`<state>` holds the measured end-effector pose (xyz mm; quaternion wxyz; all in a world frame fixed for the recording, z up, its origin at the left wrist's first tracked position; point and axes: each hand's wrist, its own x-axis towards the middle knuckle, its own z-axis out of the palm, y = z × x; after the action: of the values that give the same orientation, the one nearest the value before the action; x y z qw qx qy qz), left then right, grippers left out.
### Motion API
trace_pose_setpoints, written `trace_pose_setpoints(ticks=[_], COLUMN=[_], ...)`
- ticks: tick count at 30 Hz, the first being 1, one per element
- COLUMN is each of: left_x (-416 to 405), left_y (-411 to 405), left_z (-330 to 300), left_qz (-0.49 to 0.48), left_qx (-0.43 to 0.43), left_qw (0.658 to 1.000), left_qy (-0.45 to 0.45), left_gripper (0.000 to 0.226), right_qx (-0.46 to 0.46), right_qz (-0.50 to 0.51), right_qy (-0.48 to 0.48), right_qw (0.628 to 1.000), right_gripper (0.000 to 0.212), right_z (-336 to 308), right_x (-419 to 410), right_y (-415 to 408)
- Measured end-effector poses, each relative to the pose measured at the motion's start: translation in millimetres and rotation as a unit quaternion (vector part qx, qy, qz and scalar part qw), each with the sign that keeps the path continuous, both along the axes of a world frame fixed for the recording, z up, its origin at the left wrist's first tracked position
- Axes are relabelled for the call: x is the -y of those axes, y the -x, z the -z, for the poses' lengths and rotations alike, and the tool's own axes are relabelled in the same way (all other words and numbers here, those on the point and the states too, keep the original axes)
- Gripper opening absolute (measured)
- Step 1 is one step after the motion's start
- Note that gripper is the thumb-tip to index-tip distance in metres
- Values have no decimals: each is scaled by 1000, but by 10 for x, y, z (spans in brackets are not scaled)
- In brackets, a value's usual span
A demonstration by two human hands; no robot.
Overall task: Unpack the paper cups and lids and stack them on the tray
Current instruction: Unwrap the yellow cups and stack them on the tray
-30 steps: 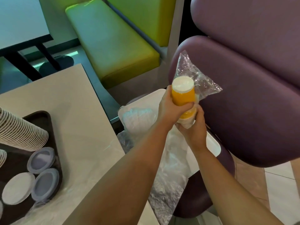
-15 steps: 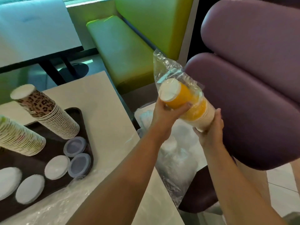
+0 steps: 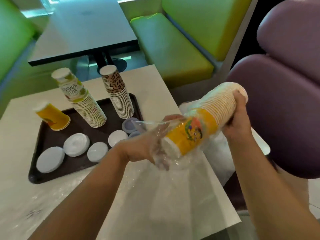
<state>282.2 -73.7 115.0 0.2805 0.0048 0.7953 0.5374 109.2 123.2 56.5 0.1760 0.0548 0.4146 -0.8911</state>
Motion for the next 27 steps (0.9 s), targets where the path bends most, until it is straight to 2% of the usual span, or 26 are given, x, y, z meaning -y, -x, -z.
trace_pose_setpoints(ticks=[3,4,6,8,10,15,19,23,27], left_x=[341,442,556,613,667,698,831,986,1051], left_y=[-347,-444,-607,-816,-986,-1335,-1626,-1889,-2070], left_z=[63,150,245,254,291,364,538,683,783], left_qz=[120,108,5,-100,-167,-318,-397,-436,-442], left_qx=[2,15,65,58,42,-81,-165,-195,-196], left_qw=[984,980,980,976,971,942,902,879,875], left_qy=[-133,-168,-189,-183,-165,-66,-25,-7,-7], left_gripper=[76,81,75,49,40,92,98,109,109], right_qx=[-76,-96,-134,-183,-234,-374,-456,-455,-452], right_qz=[9,13,14,7,-3,-63,-131,-202,-232], right_qy=[-58,-71,-85,-107,-147,-220,-236,-235,-255], right_qw=[995,993,987,977,961,899,848,835,823], right_gripper=[109,109,99,86,84,85,92,100,99], right_z=[-289,-354,-461,-532,-570,-644,-661,-535,-386], right_x=[291,383,591,828,1042,1512,1775,1915,2039], right_y=[-359,-492,-712,-971,-1225,-1921,-2351,-2590,-2759])
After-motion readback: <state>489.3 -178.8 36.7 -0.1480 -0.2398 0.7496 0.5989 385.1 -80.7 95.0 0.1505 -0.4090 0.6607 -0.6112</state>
